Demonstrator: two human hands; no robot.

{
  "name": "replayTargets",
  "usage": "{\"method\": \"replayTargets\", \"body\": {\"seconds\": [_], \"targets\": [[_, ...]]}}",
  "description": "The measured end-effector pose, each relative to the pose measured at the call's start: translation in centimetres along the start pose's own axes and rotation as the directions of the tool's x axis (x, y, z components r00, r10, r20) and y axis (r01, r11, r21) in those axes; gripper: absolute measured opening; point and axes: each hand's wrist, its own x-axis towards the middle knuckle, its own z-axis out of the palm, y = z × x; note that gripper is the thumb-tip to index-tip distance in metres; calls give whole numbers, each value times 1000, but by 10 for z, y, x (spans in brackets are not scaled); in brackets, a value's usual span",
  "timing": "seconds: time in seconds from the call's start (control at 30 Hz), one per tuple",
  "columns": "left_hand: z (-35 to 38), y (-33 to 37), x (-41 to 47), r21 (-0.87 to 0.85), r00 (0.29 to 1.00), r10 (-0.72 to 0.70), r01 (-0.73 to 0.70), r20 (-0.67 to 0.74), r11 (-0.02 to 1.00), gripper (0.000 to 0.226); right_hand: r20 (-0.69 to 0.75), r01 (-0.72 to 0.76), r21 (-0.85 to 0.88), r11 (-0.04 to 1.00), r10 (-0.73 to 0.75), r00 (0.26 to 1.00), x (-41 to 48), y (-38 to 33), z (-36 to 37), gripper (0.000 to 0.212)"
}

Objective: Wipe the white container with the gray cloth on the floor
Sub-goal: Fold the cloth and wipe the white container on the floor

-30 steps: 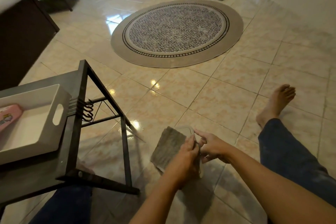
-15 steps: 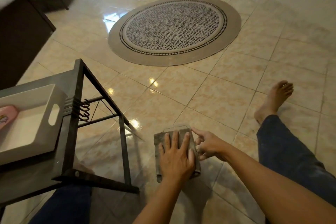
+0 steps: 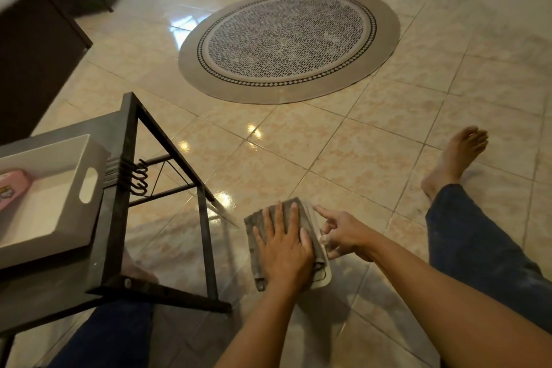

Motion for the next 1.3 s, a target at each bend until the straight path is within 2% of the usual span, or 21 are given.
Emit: {"method": "replayTargets", "body": {"seconds": [0.07, 0.17, 0.23, 0.33, 0.4, 0.5, 0.63, 0.7, 0.77, 0.8, 0.87, 0.93, 1.03, 1.13, 1.3], "targets": [[6, 10, -18, -16, 1000, -7, 7, -24, 1000, 61, 8, -3, -7, 1000, 3, 1000, -2, -2, 0, 86], [2, 16, -4, 0, 996, 83, -83, 32, 997, 60, 12, -1, -25, 1000, 2, 1000, 2, -3, -1, 87], [-8, 0, 8, -4, 999, 34, -34, 39, 999, 60, 17, 1, -3, 1000, -1, 1000, 1, -4, 1, 85], [-4, -11, -19, -28, 999, -48, 48, -6, 998, 61, 16, 5, 5, 1000, -5, 1000, -1, -3, 4, 86], [4, 4, -38, -28, 1000, 5, -6, -11, 1000, 61, 22, 1, -2, 1000, -1, 1000, -1, -5, 4, 88], [4, 10, -21, 8, 997, 70, -70, 23, 998, 59, 27, -1, -4, 1000, 1, 1000, 1, -5, 4, 88], [5, -2, -32, 6, 996, -76, 76, -38, 997, 63, 33, -3, 33, 999, 2, 999, -1, -4, 7, 84], [9, 9, -41, -26, 999, -39, 39, -21, 999, 63, 40, -6, 17, 1000, 6, 999, -1, -7, 6, 87], [8, 13, -23, 9, 999, 51, -51, -8, 999, 62, 46, -2, -3, 1000, 2, 999, 0, -8, 5, 90], [4, 10, -10, 13, 998, 53, -53, 27, 999, 62, 43, 2, -9, 1000, -2, 999, 0, -8, 5, 89], [-5, -1, 1, -11, 999, -29, 30, 39, 999, 64, 31, 8, -2, 1000, -8, 999, 0, -8, 6, 86], [3, -1, -10, -25, 996, -83, 83, -8, 996, 65, 27, 3, 7, 1000, -3, 1000, 1, -8, 7, 85], [12, 12, -20, -32, 998, -52, 50, -46, 998, 65, 20, -7, -13, 1000, 7, 1000, 3, -10, 5, 88], [10, 18, 2, 0, 1000, 17, -17, 25, 1000, 61, -18, 7, -40, 999, -7, 1000, 9, -13, 0, 89], [2, 14, 16, -62, 1000, 12, -12, 0, 998, 63, -11, 22, -47, 999, -23, 1000, 12, -19, -5, 87]]}}
